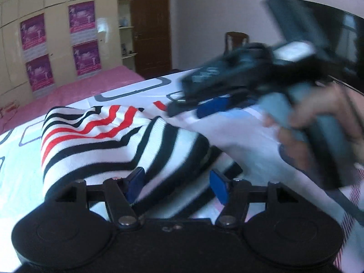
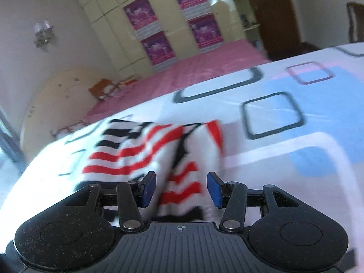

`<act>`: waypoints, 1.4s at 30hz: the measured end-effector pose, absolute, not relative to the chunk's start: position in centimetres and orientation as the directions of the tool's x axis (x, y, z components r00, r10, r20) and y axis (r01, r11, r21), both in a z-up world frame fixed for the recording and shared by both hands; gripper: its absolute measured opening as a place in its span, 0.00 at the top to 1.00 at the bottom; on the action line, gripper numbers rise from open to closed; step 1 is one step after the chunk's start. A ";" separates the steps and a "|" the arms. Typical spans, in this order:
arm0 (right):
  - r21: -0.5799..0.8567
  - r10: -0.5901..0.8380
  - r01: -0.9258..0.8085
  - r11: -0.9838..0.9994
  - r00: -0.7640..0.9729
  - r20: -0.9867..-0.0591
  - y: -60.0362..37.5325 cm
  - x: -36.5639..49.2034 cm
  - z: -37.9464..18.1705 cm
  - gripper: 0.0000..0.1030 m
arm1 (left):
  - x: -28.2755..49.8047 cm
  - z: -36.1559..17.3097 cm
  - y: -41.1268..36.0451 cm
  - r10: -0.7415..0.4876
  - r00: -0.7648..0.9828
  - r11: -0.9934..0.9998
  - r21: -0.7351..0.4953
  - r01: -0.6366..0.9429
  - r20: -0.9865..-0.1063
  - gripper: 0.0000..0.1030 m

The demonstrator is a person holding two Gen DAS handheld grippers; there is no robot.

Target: Fold small clothes

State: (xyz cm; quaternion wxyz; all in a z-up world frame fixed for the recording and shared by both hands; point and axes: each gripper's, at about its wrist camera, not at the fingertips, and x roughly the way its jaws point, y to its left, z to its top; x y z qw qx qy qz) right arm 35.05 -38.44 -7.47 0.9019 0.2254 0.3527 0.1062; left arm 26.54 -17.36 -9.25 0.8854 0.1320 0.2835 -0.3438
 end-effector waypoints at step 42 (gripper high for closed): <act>0.483 0.329 0.012 0.876 0.718 -0.614 -40.5 35.8 -10.3 0.80 | 32.8 -8.2 -9.1 -0.434 0.672 0.900 -0.253 0.355 -0.600 0.40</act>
